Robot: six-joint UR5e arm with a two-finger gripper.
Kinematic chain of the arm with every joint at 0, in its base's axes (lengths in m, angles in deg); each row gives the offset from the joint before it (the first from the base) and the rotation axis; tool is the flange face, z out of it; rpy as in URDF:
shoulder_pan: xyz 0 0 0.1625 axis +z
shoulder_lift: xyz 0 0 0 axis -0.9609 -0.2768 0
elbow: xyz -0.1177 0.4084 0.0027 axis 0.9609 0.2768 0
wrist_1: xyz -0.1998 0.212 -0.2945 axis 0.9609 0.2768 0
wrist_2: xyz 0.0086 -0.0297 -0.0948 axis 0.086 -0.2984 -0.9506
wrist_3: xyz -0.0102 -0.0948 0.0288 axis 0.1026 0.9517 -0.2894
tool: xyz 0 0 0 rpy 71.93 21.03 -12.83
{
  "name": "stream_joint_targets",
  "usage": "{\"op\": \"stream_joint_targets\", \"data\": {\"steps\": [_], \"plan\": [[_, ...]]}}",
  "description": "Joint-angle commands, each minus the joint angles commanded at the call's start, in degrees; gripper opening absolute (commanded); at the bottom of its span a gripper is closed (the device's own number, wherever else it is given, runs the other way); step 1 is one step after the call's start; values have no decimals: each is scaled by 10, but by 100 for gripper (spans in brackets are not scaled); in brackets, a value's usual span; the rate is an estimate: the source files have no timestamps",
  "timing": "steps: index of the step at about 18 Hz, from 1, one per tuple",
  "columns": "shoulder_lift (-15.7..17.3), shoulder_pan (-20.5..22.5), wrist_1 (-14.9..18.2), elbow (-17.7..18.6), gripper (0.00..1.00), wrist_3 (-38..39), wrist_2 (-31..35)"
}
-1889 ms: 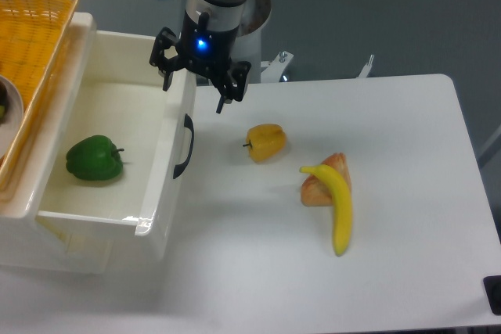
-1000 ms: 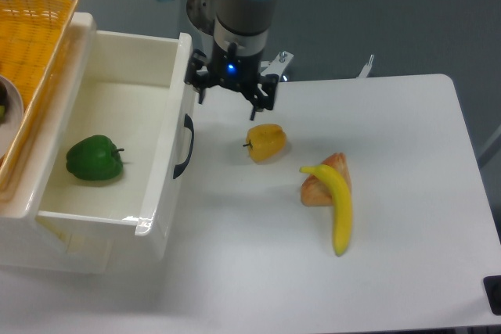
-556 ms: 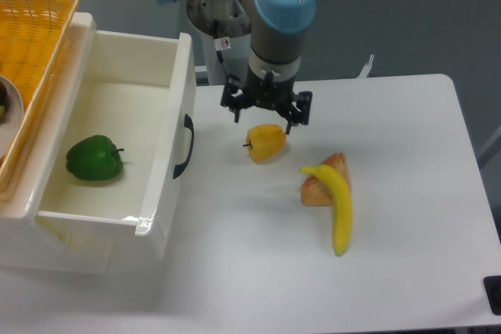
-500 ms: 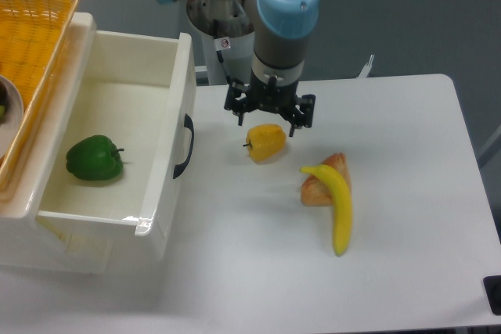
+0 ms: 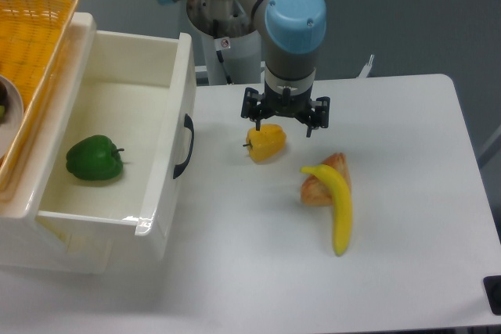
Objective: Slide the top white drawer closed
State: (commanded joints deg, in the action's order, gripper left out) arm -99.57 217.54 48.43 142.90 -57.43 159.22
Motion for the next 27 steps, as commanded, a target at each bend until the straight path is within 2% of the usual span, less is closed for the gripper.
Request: {"op": "stream_joint_targets", "data": {"steps": [3, 7, 12, 20, 27], "plan": [[-9, -3, -1, -1, 100, 47, -2], [-36, -21, -32, 1, 100, 105, -3], [-53, -45, -35, 1, 100, 101, -3], [-60, -47, -37, 4, 100, 53, -50], [-73, -59, -37, 5, 100, 34, -50]]}}
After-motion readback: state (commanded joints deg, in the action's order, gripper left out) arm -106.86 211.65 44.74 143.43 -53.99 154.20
